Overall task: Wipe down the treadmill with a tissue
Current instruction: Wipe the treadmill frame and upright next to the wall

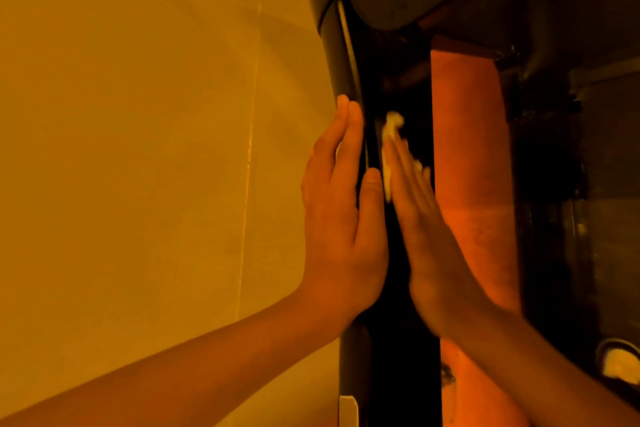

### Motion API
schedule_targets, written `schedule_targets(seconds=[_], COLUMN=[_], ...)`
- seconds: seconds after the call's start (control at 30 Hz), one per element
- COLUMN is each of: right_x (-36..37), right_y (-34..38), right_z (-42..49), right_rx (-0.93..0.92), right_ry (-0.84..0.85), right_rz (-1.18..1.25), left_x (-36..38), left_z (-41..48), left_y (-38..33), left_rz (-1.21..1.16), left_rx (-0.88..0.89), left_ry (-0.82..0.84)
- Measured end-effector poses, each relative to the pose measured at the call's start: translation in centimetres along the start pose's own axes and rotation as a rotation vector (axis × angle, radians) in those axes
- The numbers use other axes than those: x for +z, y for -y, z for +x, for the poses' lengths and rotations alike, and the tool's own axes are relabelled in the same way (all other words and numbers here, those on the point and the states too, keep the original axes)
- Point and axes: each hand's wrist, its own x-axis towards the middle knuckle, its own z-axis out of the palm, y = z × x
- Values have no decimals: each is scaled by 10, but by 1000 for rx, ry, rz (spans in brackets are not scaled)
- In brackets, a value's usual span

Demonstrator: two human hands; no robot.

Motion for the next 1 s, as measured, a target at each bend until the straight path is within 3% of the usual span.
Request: schedule_targets(seconds=[0.1, 0.2, 0.33, 0.47, 0.6, 0.7, 0.83, 0.9, 1.0], right_x=[5, -12, -43, -19, 9, -13, -54, -51, -21], right_y=[-10, -17, -15, -27, -31, -37, -50, -53, -46], right_z=[-45, 23, 134, 63, -56, 11, 145, 142, 51], right_rx=[37, 37, 217, 64, 140, 111, 273, 198, 114], right_ry=[40, 20, -108, -88, 10, -5, -100, -82, -62], right_rz=[-38, -90, -16, -61, -55, -112, -128, -174, -83], left_x=[1, 1, 0, -1, 0, 0, 0, -1, -1], left_z=[0, 1, 1, 0, -1, -1, -1, 0, 0], left_y=[0, -1, -2, -3, -5, -5, -5, -5, -6], left_rz=[23, 45, 53, 61, 59, 71, 81, 75, 71], left_rx=[6, 10, -6, -23, -30, -20, -36, -36, -25], left_ry=[-18, -18, -1, -1, -11, 0, -2, 2, 5])
